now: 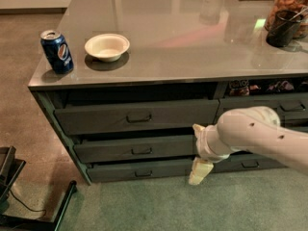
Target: Open middle drawer
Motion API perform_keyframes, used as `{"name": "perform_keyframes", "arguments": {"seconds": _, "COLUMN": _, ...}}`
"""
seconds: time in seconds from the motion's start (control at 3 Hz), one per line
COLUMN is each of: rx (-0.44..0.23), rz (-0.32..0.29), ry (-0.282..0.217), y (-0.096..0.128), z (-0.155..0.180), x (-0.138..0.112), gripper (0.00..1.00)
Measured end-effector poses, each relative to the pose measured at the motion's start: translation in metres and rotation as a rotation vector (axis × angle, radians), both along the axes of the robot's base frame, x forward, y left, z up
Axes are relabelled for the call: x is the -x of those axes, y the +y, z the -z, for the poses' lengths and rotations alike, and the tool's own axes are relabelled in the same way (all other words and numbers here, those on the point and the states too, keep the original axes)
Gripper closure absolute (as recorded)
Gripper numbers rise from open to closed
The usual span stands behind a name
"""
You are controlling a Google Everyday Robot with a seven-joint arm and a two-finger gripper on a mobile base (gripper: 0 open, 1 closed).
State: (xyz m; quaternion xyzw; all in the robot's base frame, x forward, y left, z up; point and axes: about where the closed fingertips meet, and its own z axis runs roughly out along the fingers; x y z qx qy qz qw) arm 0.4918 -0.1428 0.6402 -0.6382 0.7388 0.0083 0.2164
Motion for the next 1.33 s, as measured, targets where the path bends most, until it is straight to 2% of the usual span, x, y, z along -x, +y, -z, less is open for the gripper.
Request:
{"name": "perform_keyframes", "arguments": {"seconds": 0.67, "rx": -0.067, "rz": 0.005, "ry": 0.000, "y": 0.023, "z": 0.091, "x": -0.030, "gripper": 0.00}}
{"name": "perform_keyframes", "arguments": {"seconds": 1.33, "rx": -0.078, "rz": -0.026, "ry": -0.035, "y": 0.028, "z": 0.113, "x": -0.044, "gripper": 0.00}}
